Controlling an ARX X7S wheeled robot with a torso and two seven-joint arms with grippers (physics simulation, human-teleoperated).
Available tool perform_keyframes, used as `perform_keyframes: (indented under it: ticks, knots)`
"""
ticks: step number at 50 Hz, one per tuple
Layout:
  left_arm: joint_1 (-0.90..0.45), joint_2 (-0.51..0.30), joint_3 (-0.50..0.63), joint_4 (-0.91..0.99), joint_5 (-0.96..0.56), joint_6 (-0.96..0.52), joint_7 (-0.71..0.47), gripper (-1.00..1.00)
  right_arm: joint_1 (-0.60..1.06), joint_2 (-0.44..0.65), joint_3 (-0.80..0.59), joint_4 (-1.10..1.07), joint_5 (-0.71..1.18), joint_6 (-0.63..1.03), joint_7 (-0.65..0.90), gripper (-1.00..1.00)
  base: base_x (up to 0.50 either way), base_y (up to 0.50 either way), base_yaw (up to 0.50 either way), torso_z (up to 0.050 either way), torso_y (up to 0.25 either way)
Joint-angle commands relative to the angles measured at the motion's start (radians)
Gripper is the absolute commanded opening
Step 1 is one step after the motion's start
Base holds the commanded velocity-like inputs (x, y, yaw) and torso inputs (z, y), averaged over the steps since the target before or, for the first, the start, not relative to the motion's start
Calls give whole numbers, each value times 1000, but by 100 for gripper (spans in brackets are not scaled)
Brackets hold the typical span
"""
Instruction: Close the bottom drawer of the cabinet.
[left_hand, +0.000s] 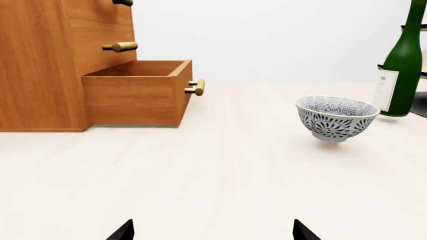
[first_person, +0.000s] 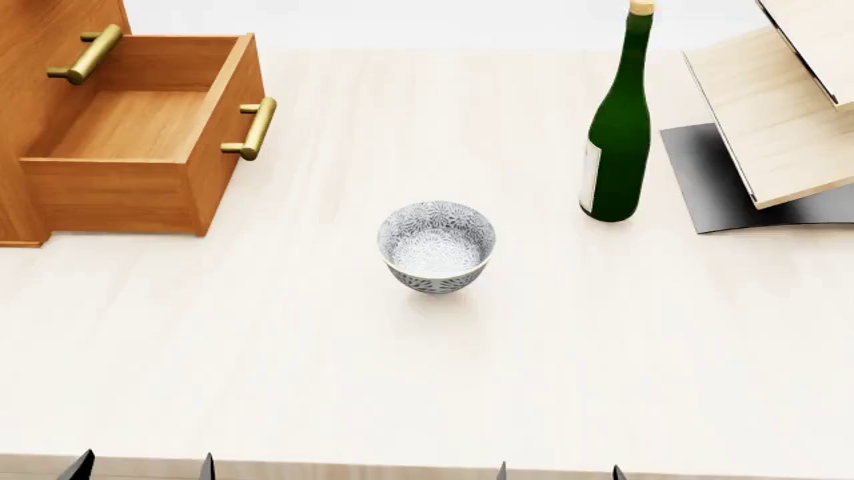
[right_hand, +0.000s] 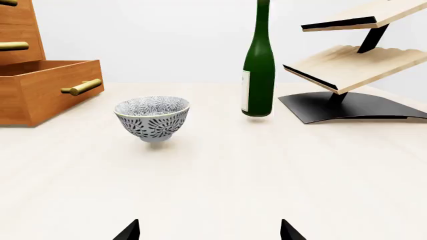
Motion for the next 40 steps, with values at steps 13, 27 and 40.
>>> perform_keyframes:
  ticks: [13,27,40]
  knots:
    - [-20,-45,77,-33,-38,-12,-52,100,-1,48,-91,15,-5,18,90,100,0,0,0,0,0]
    - [-88,-81,95,271,-37,-325,-118,100,91,81,-128,-307,-7,373,110,100,0,0,0,0,0]
    - [-145,-107,82,487,-69,-518,-139,100,147,111,-141,-464,-8,518,124,100,0,0,0,0,0]
